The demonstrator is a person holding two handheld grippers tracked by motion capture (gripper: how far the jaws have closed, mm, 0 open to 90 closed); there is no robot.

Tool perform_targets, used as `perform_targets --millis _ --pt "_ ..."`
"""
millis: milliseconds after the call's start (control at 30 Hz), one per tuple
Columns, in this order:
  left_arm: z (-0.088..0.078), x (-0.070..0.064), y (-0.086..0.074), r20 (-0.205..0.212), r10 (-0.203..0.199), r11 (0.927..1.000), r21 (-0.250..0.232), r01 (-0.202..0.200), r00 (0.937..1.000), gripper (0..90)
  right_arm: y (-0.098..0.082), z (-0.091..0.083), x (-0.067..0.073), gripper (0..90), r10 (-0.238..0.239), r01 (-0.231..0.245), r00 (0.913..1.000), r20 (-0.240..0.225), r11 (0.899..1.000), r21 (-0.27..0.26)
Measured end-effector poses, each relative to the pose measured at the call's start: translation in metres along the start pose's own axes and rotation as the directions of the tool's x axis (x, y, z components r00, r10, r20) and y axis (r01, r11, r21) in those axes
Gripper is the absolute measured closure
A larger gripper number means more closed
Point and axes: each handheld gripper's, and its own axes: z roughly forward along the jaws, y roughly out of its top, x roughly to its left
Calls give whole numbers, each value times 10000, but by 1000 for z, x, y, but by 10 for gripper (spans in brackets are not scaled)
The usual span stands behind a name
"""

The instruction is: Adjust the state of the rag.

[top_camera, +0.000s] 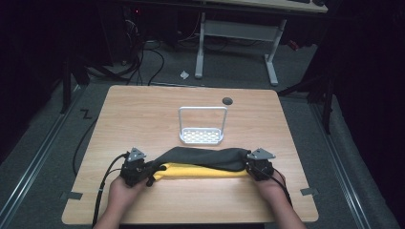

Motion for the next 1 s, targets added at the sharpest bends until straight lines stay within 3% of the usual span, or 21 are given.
perform_targets --millis 133,200,300,367,400,467,500,600,700,800,867,1000 --pt "-13 -7 -15 397 -261 9996 92 258 9989 817 -13 -17 8 844 183 -186 9989 -441 9998 -55" --pt "-27 -10 -31 759 -514 9986 118 506 9958 817 -20 -26 11 841 223 -229 9979 -606 9997 -92" --pt "-32 -10 -34 696 -493 9988 105 487 9964 813 -24 -30 14 808 35 -42 9979 -647 9999 -98" --pt "-33 -8 -33 636 -557 9984 -34 560 9964 808 -22 -33 16 719 -120 112 9981 -602 9998 -133" --pt "-34 -7 -30 484 -579 9978 -285 594 9971 791 -18 -38 15 611 85 -110 9985 -533 9989 -465" --pt "-35 -7 -30 455 -576 9975 -388 594 9973 791 -16 -43 15 583 234 -266 9985 -488 9975 -649" --pt "-36 -7 -29 431 -553 9972 -487 574 9975 792 -13 -51 15 548 316 -350 9989 -345 9940 -1039" --pt "-37 -6 -28 338 -506 9965 -652 527 9981 794 -12 -58 16 546 385 -423 9988 -306 9902 -1332" --pt "-36 -5 -27 311 -599 9956 -709 620 9977 793 -8 -63 24 579 98 -227 9968 -788 9860 -1649" --pt "-36 -4 -27 291 -637 9950 -754 657 9975 781 -8 -57 36 569 -431 236 9894 -1387 9900 -1392" --pt "-37 -4 -27 276 -717 9942 -785 737 9970 761 -9 -50 42 541 -514 337 9812 -1859 9947 -973" --pt "-37 0 -27 228 -940 9918 -853 957 9953 699 -12 -39 50 496 -732 654 9720 -2232 9970 -421"
